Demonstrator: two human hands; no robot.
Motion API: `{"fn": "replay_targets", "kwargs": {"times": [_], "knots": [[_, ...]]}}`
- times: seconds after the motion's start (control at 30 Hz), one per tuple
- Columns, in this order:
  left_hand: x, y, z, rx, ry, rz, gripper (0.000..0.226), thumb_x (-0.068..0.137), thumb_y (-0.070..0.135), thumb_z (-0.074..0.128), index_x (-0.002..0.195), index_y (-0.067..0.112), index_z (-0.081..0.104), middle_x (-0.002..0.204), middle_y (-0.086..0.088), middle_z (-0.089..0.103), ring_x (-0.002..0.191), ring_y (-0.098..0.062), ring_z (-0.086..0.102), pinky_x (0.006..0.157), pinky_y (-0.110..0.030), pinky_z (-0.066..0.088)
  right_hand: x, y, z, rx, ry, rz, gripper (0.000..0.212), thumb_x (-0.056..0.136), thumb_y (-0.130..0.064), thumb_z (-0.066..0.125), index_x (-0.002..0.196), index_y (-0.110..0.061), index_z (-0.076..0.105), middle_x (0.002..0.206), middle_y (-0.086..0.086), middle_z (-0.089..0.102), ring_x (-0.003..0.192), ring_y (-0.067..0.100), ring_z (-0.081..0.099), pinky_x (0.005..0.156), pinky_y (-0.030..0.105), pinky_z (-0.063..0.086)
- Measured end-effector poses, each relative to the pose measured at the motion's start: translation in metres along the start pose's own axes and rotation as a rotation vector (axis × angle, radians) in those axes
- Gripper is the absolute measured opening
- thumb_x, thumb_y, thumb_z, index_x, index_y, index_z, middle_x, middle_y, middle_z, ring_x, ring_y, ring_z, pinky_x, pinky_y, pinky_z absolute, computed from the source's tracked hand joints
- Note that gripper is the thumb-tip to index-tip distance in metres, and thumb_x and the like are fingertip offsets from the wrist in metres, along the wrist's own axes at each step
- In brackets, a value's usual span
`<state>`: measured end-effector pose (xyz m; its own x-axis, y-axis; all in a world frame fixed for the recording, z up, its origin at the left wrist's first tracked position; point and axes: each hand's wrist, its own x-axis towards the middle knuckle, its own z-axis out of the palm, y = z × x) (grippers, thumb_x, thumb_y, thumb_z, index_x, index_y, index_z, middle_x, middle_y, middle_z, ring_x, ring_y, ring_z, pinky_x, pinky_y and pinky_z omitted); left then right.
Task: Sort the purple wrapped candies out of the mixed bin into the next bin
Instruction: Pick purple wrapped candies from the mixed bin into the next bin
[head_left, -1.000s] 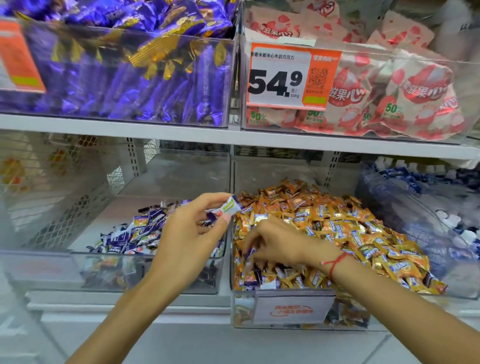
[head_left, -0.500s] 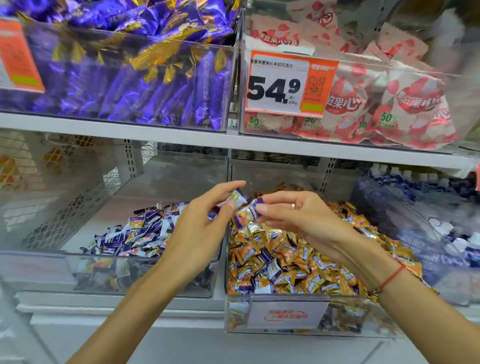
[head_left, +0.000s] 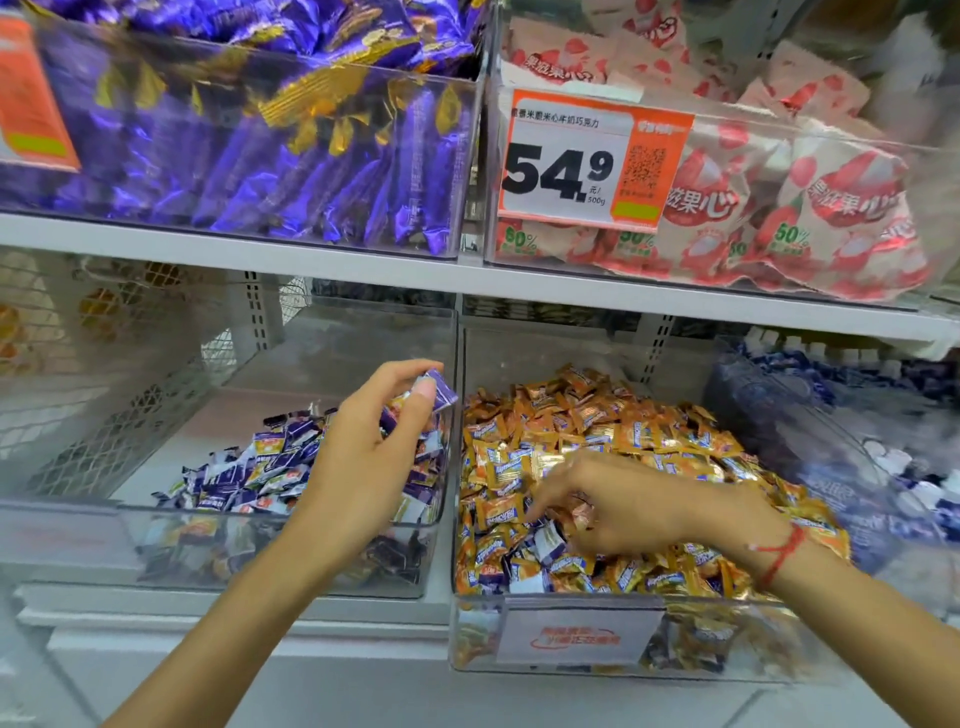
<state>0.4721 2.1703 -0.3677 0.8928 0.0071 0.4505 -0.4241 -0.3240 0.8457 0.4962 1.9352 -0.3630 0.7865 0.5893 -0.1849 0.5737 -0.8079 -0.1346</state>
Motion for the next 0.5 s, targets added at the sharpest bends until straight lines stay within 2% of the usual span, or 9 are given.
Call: {"fn": "replay_targets", "kwargs": {"times": [0.03,0.1,0.2,0.27,0.33,0.4,0.47,0.5], "knots": [[0.001,-0.001,0.0,0.01,0.003,-0.008,0.022,0.098,0.034,0.045,0.115,0.035,0.06,0.102,0.016,0.064,0.08,0.001,0.058,0.065,-0.006,0.038,0.003,0.001,0.007,-0.104,-0.022,0.008,0.036,0.085,-0.02,0.067,0.119,-0.032,0.067,0.1,-0.009,0.062,0.097,0.012,0.051,0.088,0.037,0.047],[0.0,-0.002,0.001,0.032,-0.008,-0.011,0.023,0.098,0.034,0.046,0.116,0.032,0.061,0.104,0.013,0.065,0.074,0.006,0.054,0.063,-0.005,0.036,0.008,-0.003,0.012,-0.149,0.005,0.022,0.03,0.089,-0.026,0.064,0.119,-0.033,0.067,0.095,-0.011,0.06,0.095,0.011,0.046,0.088,0.038,0.045],[-0.003,-0.001,0.001,0.052,-0.037,-0.008,0.026,0.097,0.036,0.046,0.119,0.031,0.061,0.101,0.014,0.065,0.068,0.009,0.05,0.059,-0.006,0.035,0.011,0.0,0.008,-0.018,0.06,0.032,0.021,0.094,-0.037,0.059,0.108,-0.027,0.071,0.099,-0.009,0.069,0.094,0.01,0.057,0.079,0.031,0.049],[-0.005,0.001,0.001,0.04,-0.044,-0.003,0.026,0.097,0.038,0.046,0.118,0.033,0.061,0.094,0.017,0.065,0.061,-0.007,0.048,0.057,-0.01,0.038,0.005,0.005,0.003,0.246,0.114,0.058,0.02,0.097,-0.034,0.055,0.101,-0.02,0.068,0.086,-0.005,0.069,0.078,0.014,0.061,0.071,0.03,0.049],[-0.006,0.002,0.0,0.036,-0.043,-0.003,0.027,0.096,0.04,0.046,0.117,0.035,0.061,0.095,0.022,0.065,0.069,-0.025,0.051,0.055,-0.015,0.04,-0.002,0.009,0.001,0.483,0.198,0.093,0.018,0.099,-0.031,0.049,0.102,-0.018,0.061,0.068,-0.004,0.055,0.063,0.023,0.049,0.064,0.037,0.043],[-0.006,0.004,0.001,0.036,-0.05,-0.001,0.027,0.094,0.042,0.046,0.116,0.035,0.06,0.098,0.024,0.064,0.077,-0.029,0.057,0.058,-0.019,0.042,-0.011,0.013,-0.001,0.633,0.246,0.129,0.02,0.101,-0.03,0.046,0.107,-0.014,0.056,0.065,0.0,0.041,0.061,0.021,0.041,0.061,0.037,0.035],[-0.007,0.005,0.003,0.032,-0.061,-0.006,0.027,0.094,0.042,0.045,0.116,0.036,0.06,0.099,0.023,0.063,0.08,-0.032,0.057,0.061,-0.023,0.045,-0.012,0.014,-0.002,0.596,0.251,0.136,0.021,0.102,-0.027,0.044,0.11,-0.011,0.056,0.069,0.003,0.048,0.062,0.02,0.053,0.063,0.038,0.04],[-0.007,0.006,0.004,0.028,-0.065,-0.009,0.026,0.094,0.042,0.045,0.116,0.037,0.06,0.1,0.023,0.063,0.081,-0.033,0.057,0.064,-0.026,0.047,-0.01,0.013,-0.002,0.447,0.252,0.123,0.019,0.102,-0.026,0.044,0.109,-0.015,0.057,0.069,0.002,0.054,0.061,0.018,0.056,0.062,0.036,0.043]]}}
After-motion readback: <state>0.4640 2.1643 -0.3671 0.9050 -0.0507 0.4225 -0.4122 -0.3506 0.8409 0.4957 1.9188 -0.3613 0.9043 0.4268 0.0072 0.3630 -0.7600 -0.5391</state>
